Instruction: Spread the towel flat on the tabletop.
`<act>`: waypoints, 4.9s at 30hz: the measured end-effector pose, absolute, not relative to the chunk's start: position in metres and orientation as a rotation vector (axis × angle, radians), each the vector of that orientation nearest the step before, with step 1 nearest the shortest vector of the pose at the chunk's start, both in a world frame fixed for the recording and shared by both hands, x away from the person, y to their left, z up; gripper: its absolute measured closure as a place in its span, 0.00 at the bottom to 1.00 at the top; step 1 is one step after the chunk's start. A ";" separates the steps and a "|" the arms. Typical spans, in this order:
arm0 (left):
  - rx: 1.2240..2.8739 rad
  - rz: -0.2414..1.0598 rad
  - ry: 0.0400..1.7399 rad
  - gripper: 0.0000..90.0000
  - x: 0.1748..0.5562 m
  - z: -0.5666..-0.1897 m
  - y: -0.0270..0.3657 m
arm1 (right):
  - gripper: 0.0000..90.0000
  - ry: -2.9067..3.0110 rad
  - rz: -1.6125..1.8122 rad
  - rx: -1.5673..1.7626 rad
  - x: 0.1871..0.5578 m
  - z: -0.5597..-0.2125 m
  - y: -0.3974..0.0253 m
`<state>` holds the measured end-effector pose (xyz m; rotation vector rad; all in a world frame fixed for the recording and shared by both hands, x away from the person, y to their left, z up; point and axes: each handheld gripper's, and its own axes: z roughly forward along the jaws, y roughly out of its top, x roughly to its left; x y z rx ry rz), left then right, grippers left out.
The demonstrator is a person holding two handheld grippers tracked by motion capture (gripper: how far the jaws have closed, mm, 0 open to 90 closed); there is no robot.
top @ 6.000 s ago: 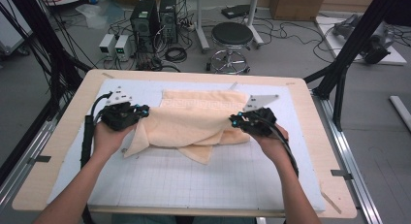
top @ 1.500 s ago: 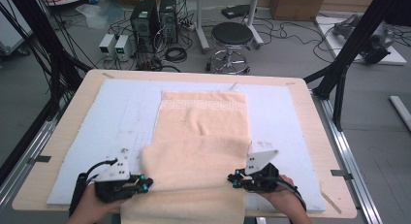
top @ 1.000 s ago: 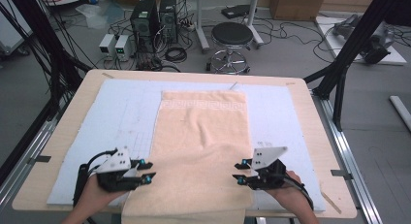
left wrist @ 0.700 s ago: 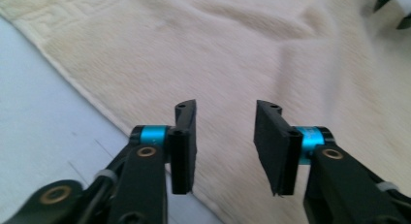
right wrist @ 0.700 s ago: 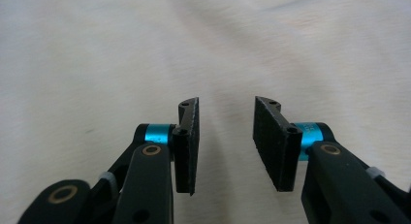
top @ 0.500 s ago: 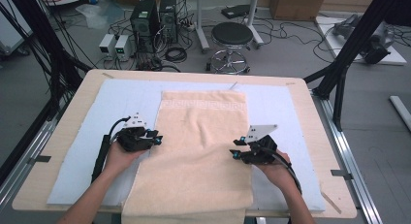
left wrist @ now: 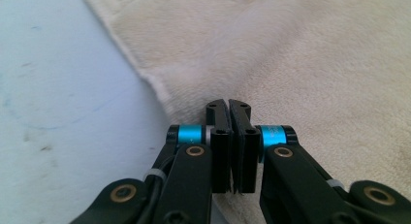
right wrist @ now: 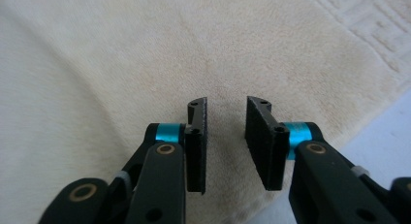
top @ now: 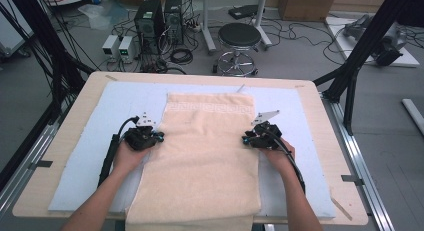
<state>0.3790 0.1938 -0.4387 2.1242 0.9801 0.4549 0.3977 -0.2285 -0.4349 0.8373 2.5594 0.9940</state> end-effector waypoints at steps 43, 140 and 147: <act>2.237 0.252 0.651 0.96 0.256 -0.436 0.223 | 0.95 2.822 1.052 0.425 0.283 -0.430 -0.202; 2.158 0.279 0.630 0.60 0.258 -0.429 0.225 | 0.59 2.696 1.185 0.555 0.281 -0.421 -0.212; 2.109 0.293 0.671 0.45 0.276 -0.421 0.221 | 0.44 2.619 1.202 0.659 0.298 -0.417 -0.220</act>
